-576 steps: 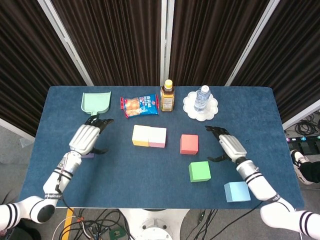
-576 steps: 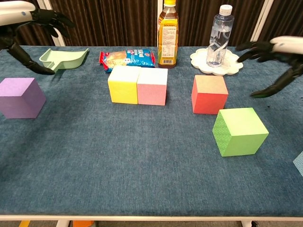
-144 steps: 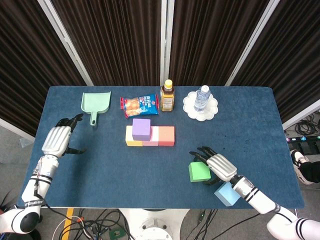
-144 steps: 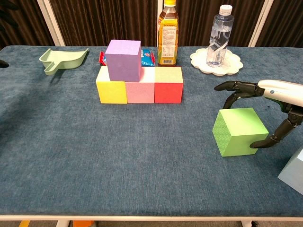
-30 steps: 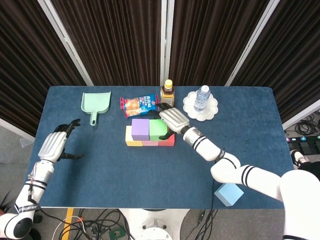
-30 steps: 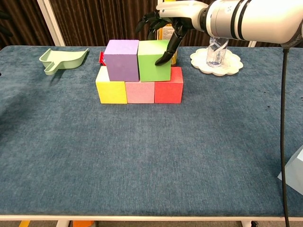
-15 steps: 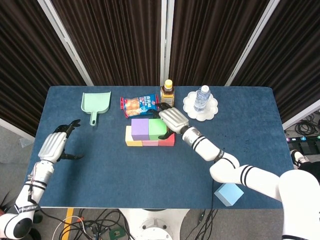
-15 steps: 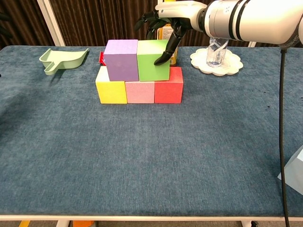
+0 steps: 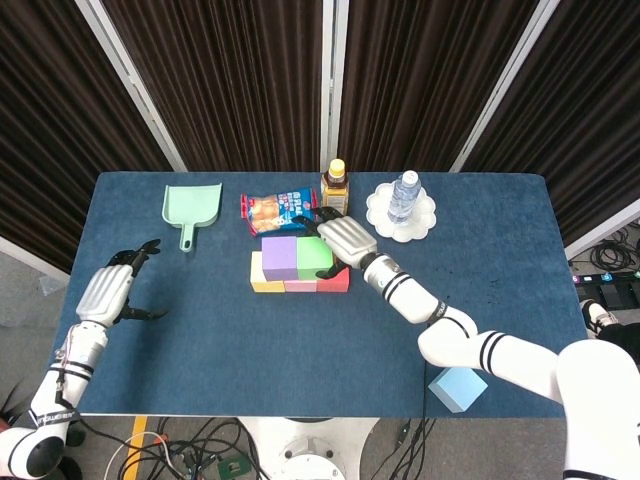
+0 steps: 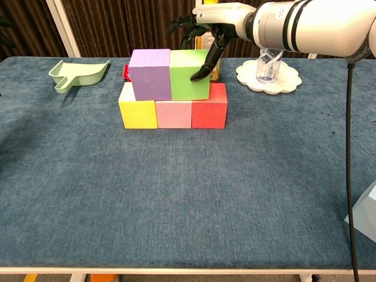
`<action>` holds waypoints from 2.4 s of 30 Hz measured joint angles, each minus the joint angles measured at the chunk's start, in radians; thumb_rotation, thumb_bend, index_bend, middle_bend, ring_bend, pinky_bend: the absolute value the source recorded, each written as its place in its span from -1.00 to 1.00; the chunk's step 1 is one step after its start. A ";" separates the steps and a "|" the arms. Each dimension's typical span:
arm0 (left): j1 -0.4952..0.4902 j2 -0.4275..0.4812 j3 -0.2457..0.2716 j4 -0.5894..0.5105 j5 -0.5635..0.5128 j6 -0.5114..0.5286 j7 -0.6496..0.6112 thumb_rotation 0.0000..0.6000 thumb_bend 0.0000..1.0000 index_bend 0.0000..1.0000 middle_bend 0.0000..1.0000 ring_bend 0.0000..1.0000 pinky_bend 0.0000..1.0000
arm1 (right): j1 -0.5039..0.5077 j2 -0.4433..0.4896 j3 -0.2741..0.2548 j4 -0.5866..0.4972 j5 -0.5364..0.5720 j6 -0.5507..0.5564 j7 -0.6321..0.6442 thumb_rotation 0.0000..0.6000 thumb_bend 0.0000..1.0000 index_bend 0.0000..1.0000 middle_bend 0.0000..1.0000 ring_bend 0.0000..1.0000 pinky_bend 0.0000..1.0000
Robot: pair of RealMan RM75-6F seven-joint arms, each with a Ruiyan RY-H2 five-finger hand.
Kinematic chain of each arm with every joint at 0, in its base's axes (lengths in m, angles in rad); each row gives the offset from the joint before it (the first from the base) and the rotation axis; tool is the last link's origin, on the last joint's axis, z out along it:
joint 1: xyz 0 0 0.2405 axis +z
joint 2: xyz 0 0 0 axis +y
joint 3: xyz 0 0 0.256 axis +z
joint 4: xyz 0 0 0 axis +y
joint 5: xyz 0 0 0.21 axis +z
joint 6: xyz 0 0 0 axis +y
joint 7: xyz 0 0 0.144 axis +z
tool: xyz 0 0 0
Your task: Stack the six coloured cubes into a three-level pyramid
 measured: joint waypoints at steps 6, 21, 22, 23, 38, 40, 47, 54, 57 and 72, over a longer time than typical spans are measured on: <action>0.001 0.001 0.000 0.000 0.002 0.000 -0.002 1.00 -0.93 -0.85 -0.70 -0.62 -0.77 | -0.005 0.003 0.004 -0.019 0.030 0.015 -0.032 1.00 -0.82 -0.82 -0.36 -1.00 -1.00; 0.002 0.001 0.001 0.004 0.008 -0.004 -0.010 1.00 -0.93 -0.85 -0.70 -0.62 -0.77 | -0.017 0.010 0.008 -0.064 0.086 0.036 -0.085 1.00 -0.83 -0.82 -0.36 -1.00 -1.00; 0.002 0.001 0.001 0.004 0.009 -0.004 -0.011 1.00 -0.93 -0.85 -0.70 -0.62 -0.77 | -0.018 0.011 0.008 -0.068 0.089 0.036 -0.086 1.00 -0.83 -0.82 -0.36 -1.00 -1.00; 0.002 0.001 0.002 0.005 0.010 -0.004 -0.011 1.00 -0.93 -0.85 -0.70 -0.62 -0.77 | -0.018 0.012 0.008 -0.069 0.090 0.037 -0.090 1.00 -0.83 -0.82 -0.36 -1.00 -1.00; 0.001 -0.002 0.003 0.010 0.018 -0.007 -0.017 1.00 -0.93 -0.85 -0.70 -0.62 -0.77 | -0.027 0.010 0.005 -0.095 0.134 0.059 -0.140 1.00 -0.83 -0.82 -0.37 -1.00 -1.00; 0.002 -0.002 0.004 0.011 0.021 -0.007 -0.020 1.00 -0.93 -0.85 -0.70 -0.62 -0.77 | -0.027 0.011 0.006 -0.100 0.140 0.059 -0.144 1.00 -0.83 -0.82 -0.37 -1.00 -1.00; 0.005 -0.003 0.006 0.016 0.022 -0.007 -0.028 1.00 -0.93 -0.85 -0.70 -0.62 -0.77 | -0.025 0.005 0.005 -0.098 0.156 0.058 -0.161 1.00 -0.83 -0.82 -0.38 -1.00 -1.00; 0.007 -0.005 0.007 0.022 0.029 -0.006 -0.035 1.00 -0.93 -0.85 -0.70 -0.62 -0.77 | -0.025 0.000 0.002 -0.099 0.165 0.060 -0.174 1.00 -0.87 -0.95 -0.48 -1.00 -1.00; 0.006 -0.004 0.005 0.023 0.031 -0.006 -0.039 1.00 -0.93 -0.85 -0.70 -0.62 -0.77 | -0.028 0.006 0.002 -0.107 0.168 0.061 -0.176 1.00 -0.91 -1.00 -0.61 -1.00 -1.00; -0.062 0.010 -0.041 0.041 0.117 -0.045 -0.137 1.00 -0.97 -0.79 -0.70 -0.62 -0.78 | -0.095 0.151 0.015 -0.289 0.159 0.133 -0.174 1.00 -0.94 -1.00 -0.80 -1.00 -1.00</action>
